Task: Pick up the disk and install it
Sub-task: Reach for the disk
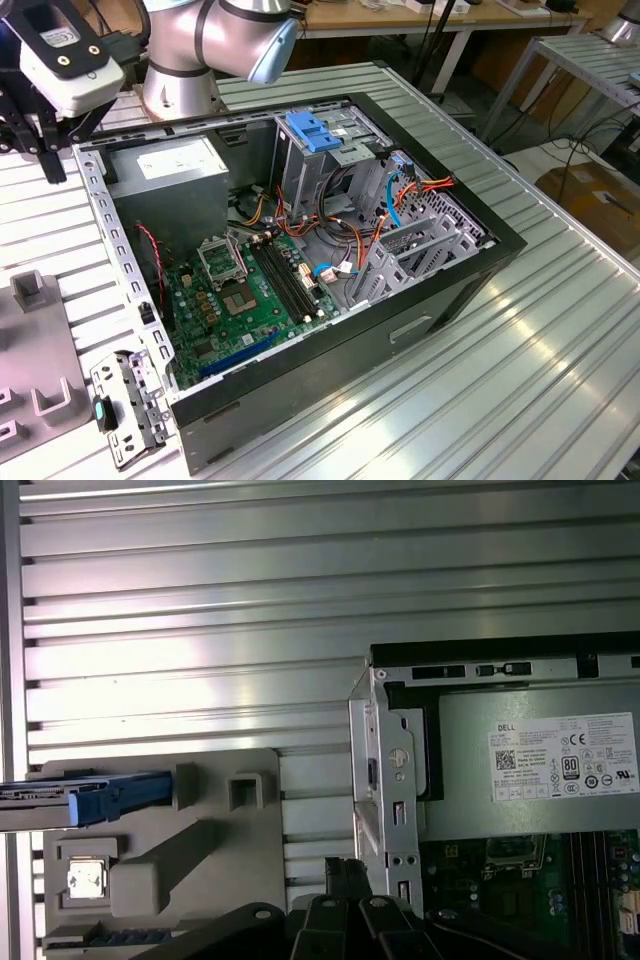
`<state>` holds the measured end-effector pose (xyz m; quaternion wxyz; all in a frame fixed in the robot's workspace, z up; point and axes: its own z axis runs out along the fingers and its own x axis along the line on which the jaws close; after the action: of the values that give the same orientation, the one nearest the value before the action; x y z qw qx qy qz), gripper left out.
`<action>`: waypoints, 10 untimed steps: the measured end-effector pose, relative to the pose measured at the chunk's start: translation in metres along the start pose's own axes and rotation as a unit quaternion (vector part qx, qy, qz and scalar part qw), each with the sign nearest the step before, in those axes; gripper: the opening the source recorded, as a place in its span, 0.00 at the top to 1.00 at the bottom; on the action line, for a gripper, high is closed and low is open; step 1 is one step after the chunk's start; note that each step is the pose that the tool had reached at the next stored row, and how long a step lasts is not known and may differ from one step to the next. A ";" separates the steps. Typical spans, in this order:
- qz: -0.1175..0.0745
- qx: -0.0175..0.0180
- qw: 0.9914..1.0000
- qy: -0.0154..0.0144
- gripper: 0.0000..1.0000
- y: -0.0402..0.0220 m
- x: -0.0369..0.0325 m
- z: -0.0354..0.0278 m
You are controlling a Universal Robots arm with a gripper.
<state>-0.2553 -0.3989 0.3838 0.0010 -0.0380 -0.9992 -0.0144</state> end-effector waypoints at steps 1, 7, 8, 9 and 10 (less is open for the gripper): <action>0.000 0.000 1.000 0.000 0.89 -0.0002 0.0021 0.0002; 0.001 0.000 1.000 0.001 0.89 0.0030 0.0365 0.0051; 0.000 0.000 1.000 0.001 0.89 0.0042 0.0423 0.0065; 0.000 0.000 1.000 0.001 0.89 0.0047 0.0469 0.0072; 0.001 0.000 1.000 0.001 0.89 0.0048 0.0536 0.0078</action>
<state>-0.3083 -0.3899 0.3763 0.0021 -0.0385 -0.9992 -0.0143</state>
